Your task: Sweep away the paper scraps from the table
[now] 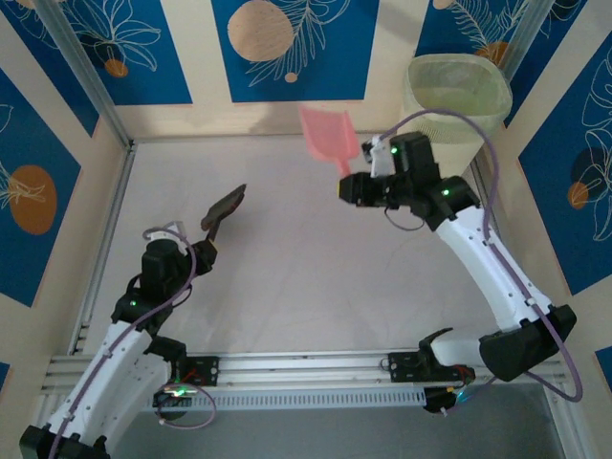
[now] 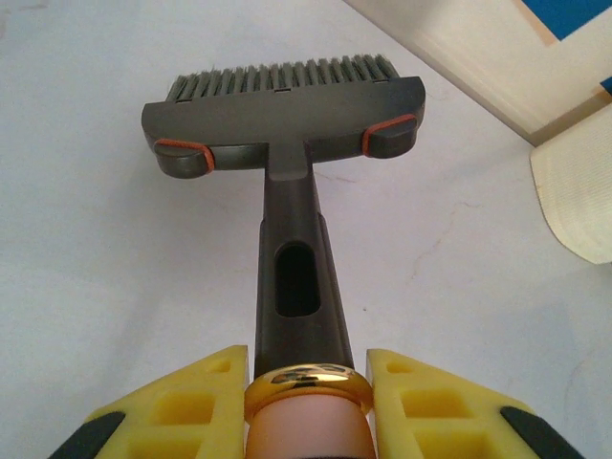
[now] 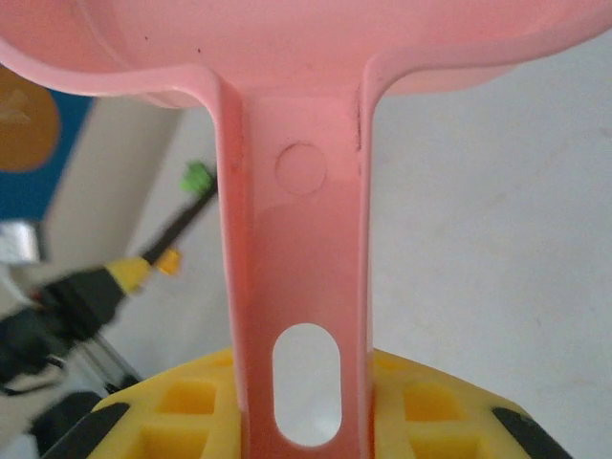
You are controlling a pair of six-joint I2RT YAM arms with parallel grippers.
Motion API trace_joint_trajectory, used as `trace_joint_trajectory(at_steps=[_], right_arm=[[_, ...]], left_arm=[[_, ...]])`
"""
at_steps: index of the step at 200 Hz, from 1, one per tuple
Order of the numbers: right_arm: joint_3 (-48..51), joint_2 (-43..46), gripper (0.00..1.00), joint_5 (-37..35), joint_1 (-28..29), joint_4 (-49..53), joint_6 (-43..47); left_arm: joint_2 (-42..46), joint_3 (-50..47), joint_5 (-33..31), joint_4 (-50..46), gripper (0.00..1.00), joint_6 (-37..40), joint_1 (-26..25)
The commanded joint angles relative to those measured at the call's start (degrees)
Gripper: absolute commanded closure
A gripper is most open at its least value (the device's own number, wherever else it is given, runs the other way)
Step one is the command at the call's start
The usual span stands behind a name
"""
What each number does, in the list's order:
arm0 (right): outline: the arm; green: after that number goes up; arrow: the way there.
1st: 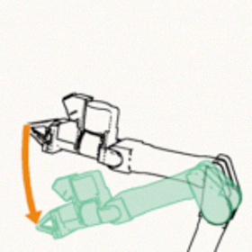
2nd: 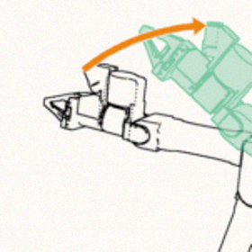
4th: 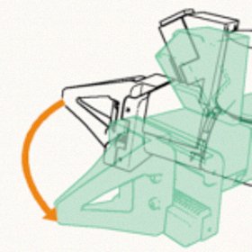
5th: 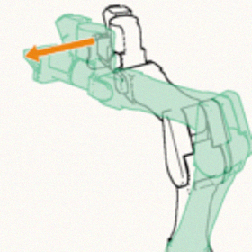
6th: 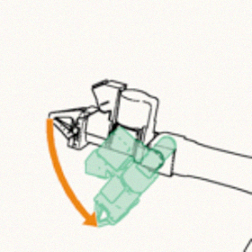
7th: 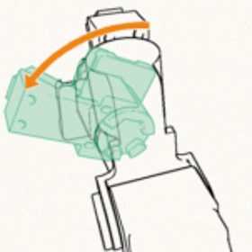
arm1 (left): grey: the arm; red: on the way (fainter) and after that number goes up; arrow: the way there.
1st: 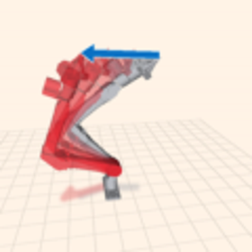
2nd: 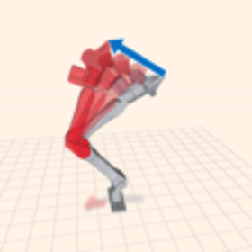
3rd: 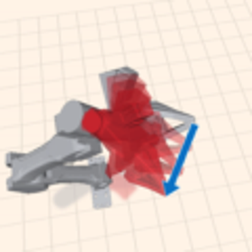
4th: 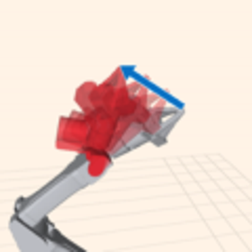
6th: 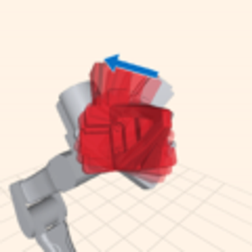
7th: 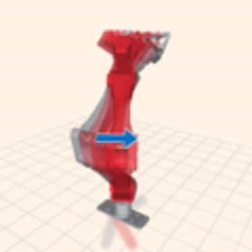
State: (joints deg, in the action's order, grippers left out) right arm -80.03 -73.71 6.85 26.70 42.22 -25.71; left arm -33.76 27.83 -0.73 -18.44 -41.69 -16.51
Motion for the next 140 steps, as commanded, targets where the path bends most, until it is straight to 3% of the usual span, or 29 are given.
trace_joint_trajectory(at_steps=[1,25,59,77,140], right_arm=[[4.4,1.5,1.00,-7.8,4.7,-0.8,4.6],[9.7,2.2,1.00,-13.1,10.7,-4.3,5.4],[16.7,0.6,1.00,-15.1,19.1,-11.5,8.4],[17.3,-2.3,1.00,-19.4,23.1,-11.6,10.0],[17.0,-12.0,1.00,-22.6,32.6,-12.2,13.3]], left_arm=[[2.0,3.7,-3.7,-1.7,1.00,-0.4,-0.4],[2.7,7.1,-6.0,-5.8,1.00,-0.3,-0.4],[2.3,13.5,-12.2,-13.6,1.00,0.3,-0.4],[1.7,17.2,-14.9,-16.9,1.00,1.0,-0.4],[-5.4,29.8,-24.3,-28.3,1.00,2.8,-0.4]])
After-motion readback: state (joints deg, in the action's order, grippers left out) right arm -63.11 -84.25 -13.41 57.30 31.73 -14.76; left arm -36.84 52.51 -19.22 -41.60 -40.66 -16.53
